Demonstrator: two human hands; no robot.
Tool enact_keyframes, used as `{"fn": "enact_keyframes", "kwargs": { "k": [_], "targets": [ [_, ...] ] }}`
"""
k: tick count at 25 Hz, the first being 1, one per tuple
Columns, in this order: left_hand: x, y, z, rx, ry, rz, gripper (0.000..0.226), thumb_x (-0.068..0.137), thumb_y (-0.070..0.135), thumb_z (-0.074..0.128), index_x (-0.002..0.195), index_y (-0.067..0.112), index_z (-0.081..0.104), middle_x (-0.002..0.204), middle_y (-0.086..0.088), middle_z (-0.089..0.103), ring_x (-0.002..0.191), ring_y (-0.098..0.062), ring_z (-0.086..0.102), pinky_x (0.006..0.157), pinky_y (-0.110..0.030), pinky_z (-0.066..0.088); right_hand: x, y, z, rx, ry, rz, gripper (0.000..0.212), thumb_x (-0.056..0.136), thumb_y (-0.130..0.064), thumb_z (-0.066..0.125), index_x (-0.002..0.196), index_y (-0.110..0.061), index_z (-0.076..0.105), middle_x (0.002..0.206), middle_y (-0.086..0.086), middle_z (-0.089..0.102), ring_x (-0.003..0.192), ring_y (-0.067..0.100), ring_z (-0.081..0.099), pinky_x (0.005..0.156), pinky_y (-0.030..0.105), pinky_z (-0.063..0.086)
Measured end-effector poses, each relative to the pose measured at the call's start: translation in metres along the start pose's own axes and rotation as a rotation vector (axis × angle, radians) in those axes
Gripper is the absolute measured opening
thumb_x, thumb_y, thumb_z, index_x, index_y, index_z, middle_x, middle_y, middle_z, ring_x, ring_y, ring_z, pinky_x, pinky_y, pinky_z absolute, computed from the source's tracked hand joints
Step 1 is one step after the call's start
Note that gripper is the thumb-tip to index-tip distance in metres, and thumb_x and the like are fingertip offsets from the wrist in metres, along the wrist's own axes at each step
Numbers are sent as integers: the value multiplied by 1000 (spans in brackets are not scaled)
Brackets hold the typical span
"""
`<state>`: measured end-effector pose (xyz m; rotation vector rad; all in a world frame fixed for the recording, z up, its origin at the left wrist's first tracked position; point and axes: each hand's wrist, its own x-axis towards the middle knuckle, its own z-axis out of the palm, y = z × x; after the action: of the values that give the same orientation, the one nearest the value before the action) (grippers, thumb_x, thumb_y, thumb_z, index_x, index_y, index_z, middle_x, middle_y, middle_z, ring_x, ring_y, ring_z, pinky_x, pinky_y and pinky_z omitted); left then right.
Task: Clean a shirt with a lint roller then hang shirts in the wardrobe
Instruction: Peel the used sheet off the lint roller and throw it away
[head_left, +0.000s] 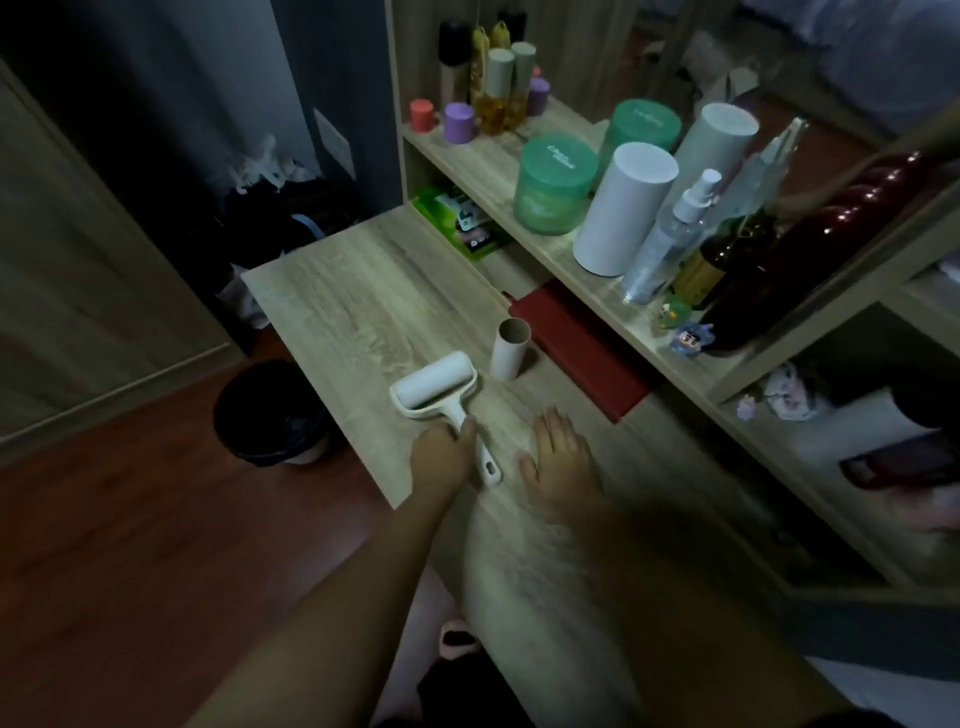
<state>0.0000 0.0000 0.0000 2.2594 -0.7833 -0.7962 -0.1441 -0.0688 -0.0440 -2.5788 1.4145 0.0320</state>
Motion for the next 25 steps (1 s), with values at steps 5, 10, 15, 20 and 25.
{"fn": "enact_keyframes", "kwargs": {
  "k": [5, 10, 15, 20, 25],
  "targets": [
    [3, 11, 11, -127, 104, -158, 38, 90, 34, 53, 89, -3, 62, 91, -19, 67, 89, -33, 62, 72, -30, 39, -3, 0, 3, 4, 117, 8, 60, 77, -42, 40, 122, -7, 58, 130, 14, 59, 120, 28, 56, 95, 43, 47],
    [-4, 7, 4, -419, 158, -244, 42, 90, 41, 42, 105, 3, 52, 98, -17, 64, 88, -35, 62, 79, -42, 51, -4, 2, 2, 59, 43, 2, 63, 80, -44, 37, 129, -7, 52, 138, 14, 51, 128, 29, 48, 102, 45, 40],
    [-31, -16, -34, -237, 178, -36, 33, 94, 44, 41, 88, 13, 46, 72, -7, 61, 69, -32, 62, 64, -38, 51, -6, -3, -20, 470, 15, 181, 54, 92, -35, 43, 141, -14, 36, 153, 14, 23, 139, 28, 27, 110, 39, 29],
    [-76, -26, -72, -107, 129, 315, 27, 93, 41, 44, 94, 14, 48, 67, 6, 54, 64, -16, 59, 57, -27, 36, -25, -62, -82, 1112, -43, 343, 58, 93, -57, 24, 140, -25, 34, 132, -3, 48, 99, 21, 64, 88, 39, 51],
    [-113, -18, -91, -64, 76, 455, 14, 94, 33, 47, 96, 20, 44, 59, 12, 46, 60, -11, 51, 55, -20, 28, -53, -115, -127, 1343, 56, 302, 64, 84, -68, 26, 130, -27, 45, 119, -2, 53, 105, 17, 57, 87, 39, 52]
  ]
}}
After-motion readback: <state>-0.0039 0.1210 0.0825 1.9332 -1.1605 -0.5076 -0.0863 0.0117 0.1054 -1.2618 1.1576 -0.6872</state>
